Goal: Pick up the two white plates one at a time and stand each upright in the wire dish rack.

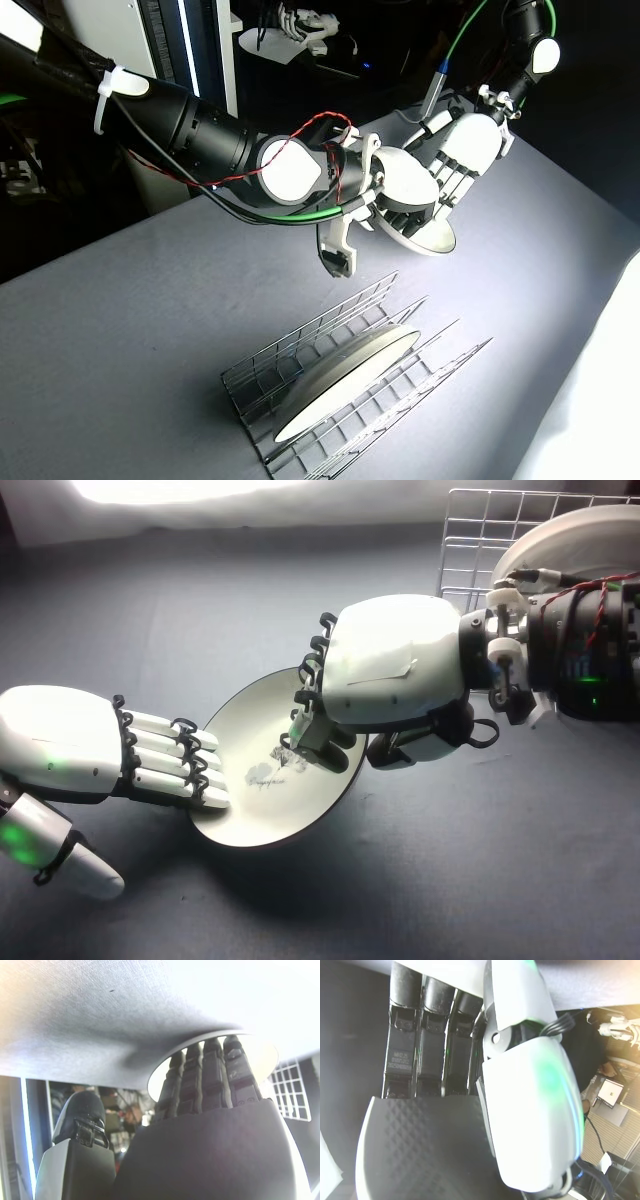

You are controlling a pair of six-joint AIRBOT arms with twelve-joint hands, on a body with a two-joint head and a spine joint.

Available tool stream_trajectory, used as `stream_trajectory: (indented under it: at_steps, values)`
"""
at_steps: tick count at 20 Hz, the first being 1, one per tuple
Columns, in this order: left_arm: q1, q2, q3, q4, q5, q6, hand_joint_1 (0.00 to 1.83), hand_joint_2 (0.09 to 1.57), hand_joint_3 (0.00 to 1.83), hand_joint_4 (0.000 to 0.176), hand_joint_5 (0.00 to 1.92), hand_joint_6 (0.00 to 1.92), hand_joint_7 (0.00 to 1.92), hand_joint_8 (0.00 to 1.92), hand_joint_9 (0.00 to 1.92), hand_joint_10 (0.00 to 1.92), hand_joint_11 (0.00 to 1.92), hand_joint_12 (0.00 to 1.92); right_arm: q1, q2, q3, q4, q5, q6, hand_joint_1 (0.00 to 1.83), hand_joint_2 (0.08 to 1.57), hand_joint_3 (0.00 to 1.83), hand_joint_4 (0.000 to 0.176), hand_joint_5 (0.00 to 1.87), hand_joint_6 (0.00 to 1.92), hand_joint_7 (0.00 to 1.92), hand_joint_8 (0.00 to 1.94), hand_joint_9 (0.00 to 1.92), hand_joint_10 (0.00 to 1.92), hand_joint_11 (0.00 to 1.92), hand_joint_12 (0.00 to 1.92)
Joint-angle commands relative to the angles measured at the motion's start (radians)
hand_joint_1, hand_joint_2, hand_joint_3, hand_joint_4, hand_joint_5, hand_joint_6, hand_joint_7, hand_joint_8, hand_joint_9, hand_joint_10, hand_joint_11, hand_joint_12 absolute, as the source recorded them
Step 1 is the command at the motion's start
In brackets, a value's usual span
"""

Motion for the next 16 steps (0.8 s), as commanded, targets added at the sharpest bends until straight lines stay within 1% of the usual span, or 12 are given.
stream_trajectory:
  at_steps: [1, 5, 7, 8, 9, 10, 11, 12, 13, 14, 15, 16]
  values:
    - [0.011, -0.006, 0.002, 0.007, -0.017, -0.006, 0.0, 1.26, 0.0, 0.0, 0.16, 0.01, 0.13, 0.01, 0.09, 0.01, 0.03, 0.03, 0.012, 0.019, -0.003, 0.035, 0.043, -0.001, 1.38, 1.11, 0.0, 0.0, 0.86, 1.09, 0.98, 0.9, 0.99, 1.13, 0.9, 1.14]
    - [0.018, -0.008, 0.001, 0.006, -0.013, -0.005, 0.0, 1.26, 0.0, 0.0, 0.14, 0.0, 0.1, 0.0, 0.06, 0.0, 0.01, 0.03, -0.001, 0.028, -0.013, 0.035, 0.043, -0.001, 1.37, 1.13, 0.0, 0.0, 0.83, 1.15, 0.96, 0.91, 0.98, 1.15, 0.89, 1.15]
    - [0.007, -0.008, 0.005, 0.004, -0.013, -0.005, 0.0, 1.25, 0.0, 0.0, 0.14, 0.0, 0.12, 0.01, 0.09, 0.01, 0.03, 0.04, 0.002, 0.029, -0.013, 0.035, 0.043, -0.001, 1.38, 1.11, 0.0, 0.0, 0.85, 1.13, 0.99, 0.86, 0.99, 1.12, 0.9, 1.14]
    - [0.007, -0.008, 0.006, 0.003, -0.013, -0.005, 0.0, 1.26, 0.0, 0.0, 0.15, 0.01, 0.12, 0.01, 0.08, 0.0, 0.02, 0.04, 0.004, 0.029, -0.013, 0.035, 0.043, -0.001, 1.38, 1.12, 0.0, 0.0, 0.84, 1.14, 0.97, 0.89, 0.98, 1.14, 0.89, 1.13]
    - [0.012, -0.008, 0.005, 0.003, -0.013, -0.005, 0.0, 1.26, 0.0, 0.0, 0.15, 0.01, 0.12, 0.01, 0.08, 0.0, 0.02, 0.04, 0.006, 0.029, -0.013, 0.035, 0.043, -0.001, 1.38, 1.12, 0.0, 0.0, 0.84, 1.14, 0.98, 0.88, 0.98, 1.13, 0.89, 1.13]
    - [0.018, -0.008, 0.002, 0.003, -0.013, -0.005, 0.0, 1.26, 0.0, 0.0, 0.14, 0.0, 0.12, 0.0, 0.08, 0.0, 0.02, 0.04, 0.008, 0.029, -0.013, 0.035, 0.046, -0.001, 1.46, 1.11, 0.0, 0.0, 0.84, 1.09, 0.97, 0.86, 0.95, 1.05, 0.87, 1.44]
    - [0.022, -0.008, 0.0, 0.003, -0.013, -0.005, 0.0, 1.26, 0.0, 0.0, 0.15, 0.01, 0.13, 0.01, 0.08, 0.01, 0.03, 0.04, 0.009, 0.03, -0.014, 0.035, 0.051, -0.001, 1.48, 1.14, 0.01, 0.0, 0.78, 1.19, 0.89, 0.99, 0.85, 1.16, 0.8, 1.58]
    - [0.026, -0.008, 0.0, 0.003, -0.013, -0.005, 0.0, 1.25, 0.0, 0.0, 0.14, 0.0, 0.12, 0.0, 0.08, 0.0, 0.02, 0.04, 0.011, 0.031, -0.014, 0.035, 0.055, -0.001, 1.37, 1.12, 0.0, 0.0, 0.6, 0.57, 0.69, 0.45, 0.62, 0.64, 0.43, 1.26]
    - [0.031, -0.01, 0.0, 0.003, -0.013, -0.003, 0.0, 1.25, 0.0, 0.0, 0.15, 0.0, 0.12, 0.0, 0.08, 0.0, 0.02, 0.04, 0.015, 0.034, -0.013, 0.035, 0.057, -0.001, 1.36, 1.11, 0.0, 0.0, 0.51, 0.23, 0.61, 0.14, 0.54, 0.31, 0.22, 1.15]
    - [0.036, -0.011, 0.0, 0.003, -0.013, 0.0, 0.0, 1.25, 0.0, 0.0, 0.15, 0.0, 0.12, 0.0, 0.07, 0.0, 0.02, 0.04, 0.02, 0.036, -0.013, 0.035, 0.058, -0.001, 1.4, 1.07, 0.0, 0.0, 0.28, 0.07, 0.3, 0.04, 0.27, 0.11, 0.04, 0.86]
    - [0.045, -0.013, 0.0, 0.003, -0.013, 0.002, 0.0, 1.25, 0.0, 0.0, 0.15, 0.0, 0.12, 0.0, 0.07, 0.0, 0.01, 0.03, 0.027, 0.037, -0.013, 0.035, 0.061, -0.001, 1.44, 1.03, 0.0, 0.0, 0.2, 0.02, 0.18, 0.01, 0.17, 0.04, 0.01, 0.71]
    - [0.053, -0.014, 0.0, 0.003, -0.013, 0.004, 0.0, 1.26, 0.0, 0.0, 0.15, 0.0, 0.12, 0.0, 0.07, 0.0, 0.01, 0.04, 0.035, 0.037, -0.013, 0.036, 0.063, -0.001, 1.39, 1.0, 0.0, 0.0, 0.1, 0.0, 0.05, 0.0, 0.06, 0.01, 0.0, 0.55]
